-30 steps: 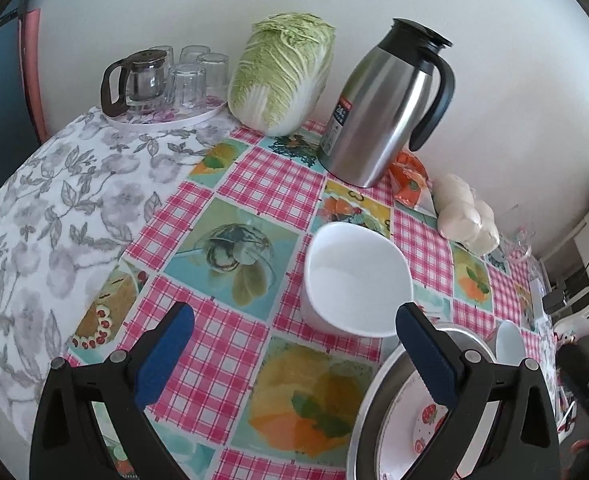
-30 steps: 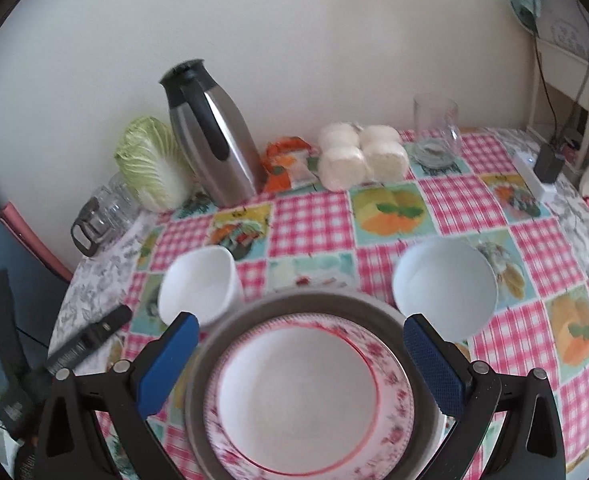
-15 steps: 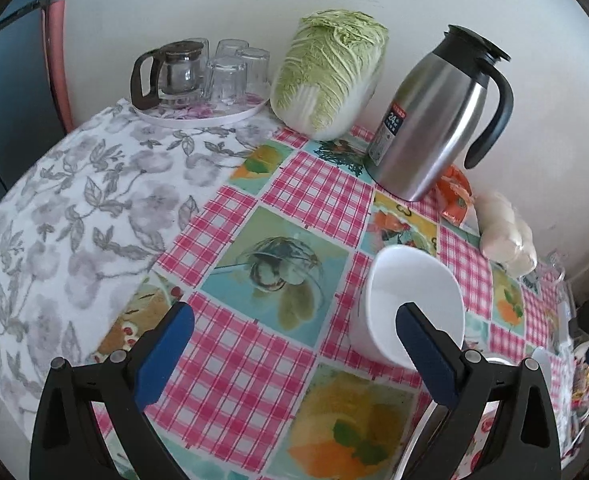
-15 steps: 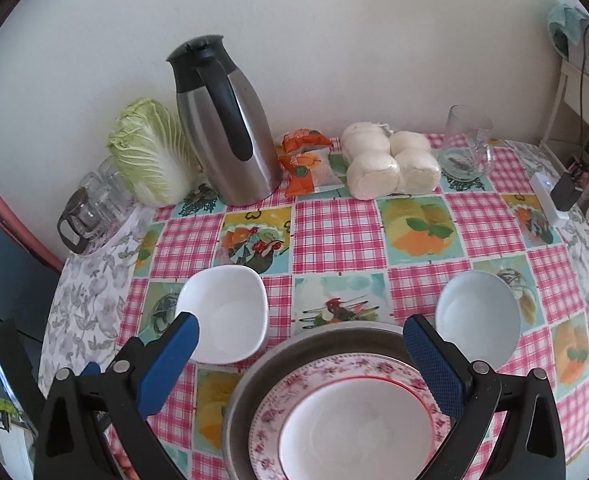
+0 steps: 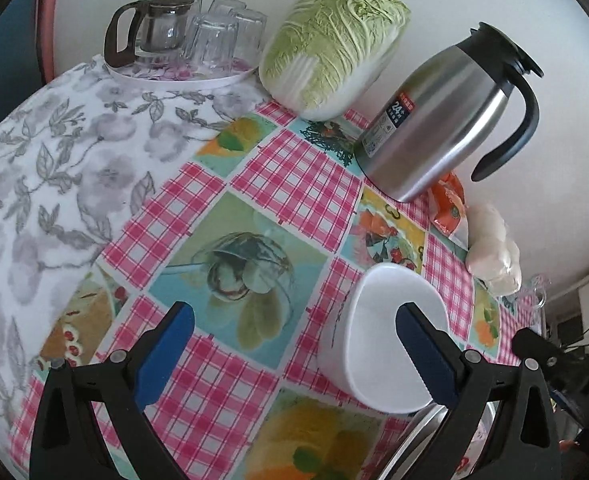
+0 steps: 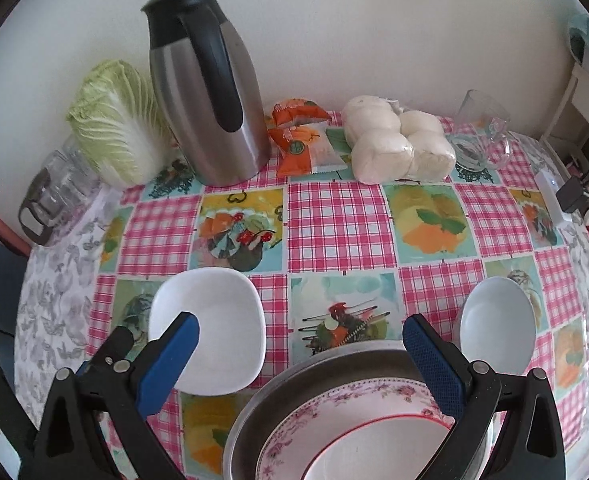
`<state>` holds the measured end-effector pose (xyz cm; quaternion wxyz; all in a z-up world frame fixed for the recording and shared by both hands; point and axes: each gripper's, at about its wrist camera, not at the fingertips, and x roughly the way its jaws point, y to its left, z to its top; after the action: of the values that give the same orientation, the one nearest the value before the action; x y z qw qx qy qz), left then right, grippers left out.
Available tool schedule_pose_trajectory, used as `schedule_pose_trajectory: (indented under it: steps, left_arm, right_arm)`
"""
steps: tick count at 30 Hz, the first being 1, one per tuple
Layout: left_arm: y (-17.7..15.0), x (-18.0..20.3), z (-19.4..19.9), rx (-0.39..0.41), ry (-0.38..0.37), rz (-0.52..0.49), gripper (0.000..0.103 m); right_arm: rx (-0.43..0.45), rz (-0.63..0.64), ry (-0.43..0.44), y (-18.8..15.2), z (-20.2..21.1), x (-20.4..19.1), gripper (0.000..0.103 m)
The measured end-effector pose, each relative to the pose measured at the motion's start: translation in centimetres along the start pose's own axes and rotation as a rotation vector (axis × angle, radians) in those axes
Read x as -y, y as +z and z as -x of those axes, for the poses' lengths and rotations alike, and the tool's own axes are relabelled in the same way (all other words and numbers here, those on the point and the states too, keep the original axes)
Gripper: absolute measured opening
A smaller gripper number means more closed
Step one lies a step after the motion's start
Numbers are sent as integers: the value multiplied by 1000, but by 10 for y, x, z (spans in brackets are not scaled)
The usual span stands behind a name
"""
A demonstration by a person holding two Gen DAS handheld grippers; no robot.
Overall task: Organize plates and bowls
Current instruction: 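Move both grippers to the rim of the white square bowl, then close the left gripper on the square bowl rim while the right gripper grips it too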
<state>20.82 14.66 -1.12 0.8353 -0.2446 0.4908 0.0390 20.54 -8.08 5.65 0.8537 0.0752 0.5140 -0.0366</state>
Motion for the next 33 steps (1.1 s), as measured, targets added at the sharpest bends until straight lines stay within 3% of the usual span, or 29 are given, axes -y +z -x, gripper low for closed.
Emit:
schedule_pose_trajectory:
  steps: [6,8,13,18,22,24,33]
  left_arm:
    - [3,3,-5,25,-4,16,99]
    - [3,3,-12,5,13,19,99]
    - [0,-4,-29,-51,-40,45,98]
    - [0,2,-33,-64,-60,24,67]
    - [-1,9,-38,-84,-87,3,49]
    - [-2,12,-41,-94,-78,-10,38]
    - [-8,15,-56,-150,-84,-20,24]
  right_arm:
    - [-27,35,-31,2,-17,-10,99]
    - [-38,36,-32,1,-24,-12,97]
    - [-66,41,-44,-2,-39,-13,89]
    - [-93,51,-42,-4,-51,-15,72]
    - [-108,59,-33,-7,-59,-18,64]
    - [-116,63,-27,-8,-64,-20,55]
    - [-121,122,-14,-7,-74,-33,20]
